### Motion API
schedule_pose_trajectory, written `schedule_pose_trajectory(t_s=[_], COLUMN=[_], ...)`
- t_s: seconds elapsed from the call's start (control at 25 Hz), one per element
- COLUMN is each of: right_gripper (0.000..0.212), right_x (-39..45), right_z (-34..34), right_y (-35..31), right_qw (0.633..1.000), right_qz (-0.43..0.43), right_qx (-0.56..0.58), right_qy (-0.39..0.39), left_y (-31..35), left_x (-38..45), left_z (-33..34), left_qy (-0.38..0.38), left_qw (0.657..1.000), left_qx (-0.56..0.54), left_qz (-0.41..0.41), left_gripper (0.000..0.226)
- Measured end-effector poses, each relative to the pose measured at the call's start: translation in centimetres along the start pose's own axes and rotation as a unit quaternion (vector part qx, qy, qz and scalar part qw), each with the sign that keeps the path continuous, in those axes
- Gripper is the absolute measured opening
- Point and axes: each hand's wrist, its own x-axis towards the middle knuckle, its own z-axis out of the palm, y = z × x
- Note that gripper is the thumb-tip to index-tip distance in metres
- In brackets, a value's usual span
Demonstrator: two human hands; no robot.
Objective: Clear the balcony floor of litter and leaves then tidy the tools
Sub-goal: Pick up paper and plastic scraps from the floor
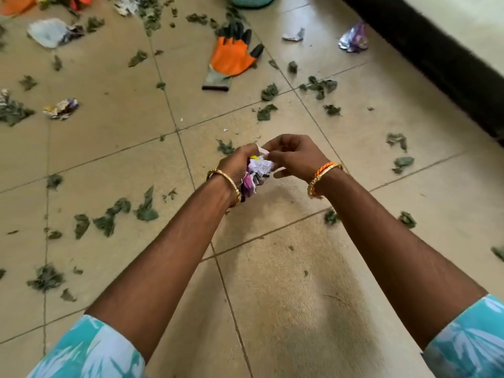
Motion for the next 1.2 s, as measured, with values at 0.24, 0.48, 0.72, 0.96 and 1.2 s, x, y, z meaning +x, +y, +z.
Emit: schedule_pose_trajectory(t_s=[0.24,0.48,0.72,0.96,1.2], right_gripper=[0.017,0.016,0.011,0.015,0.015], right_x=[-4.3,-12.9,-21.1,-30.6,-38.3], right_z=[4.1,6.7,11.0,20.8,31.6], right_y=[-6.1,-18.6,-31.1,-37.1,-35.8], right_qw=[0.991,0.947,0.979,0.996,0.983], right_qz=[0.127,0.252,0.188,0.008,-0.021], right_qx=[0.05,0.201,0.069,-0.092,-0.153], right_qy=[0.01,0.004,-0.043,0.005,-0.101], left_y=[2.9,10.8,18.0,19.0,12.6], left_x=[-8.3,-22.8,-36.1,-47.7,-57.5], left_z=[-2.4,-2.9,-5.3,-9.4,-16.7], left_qy=[0.045,0.11,0.182,0.323,0.438], left_qw=[0.994,0.981,0.967,0.928,0.847], left_qx=[-0.072,-0.114,-0.147,-0.172,-0.291], left_qz=[-0.067,-0.11,-0.097,-0.076,-0.081], left_gripper=[0.03,0.018,0.031,0.038,0.04])
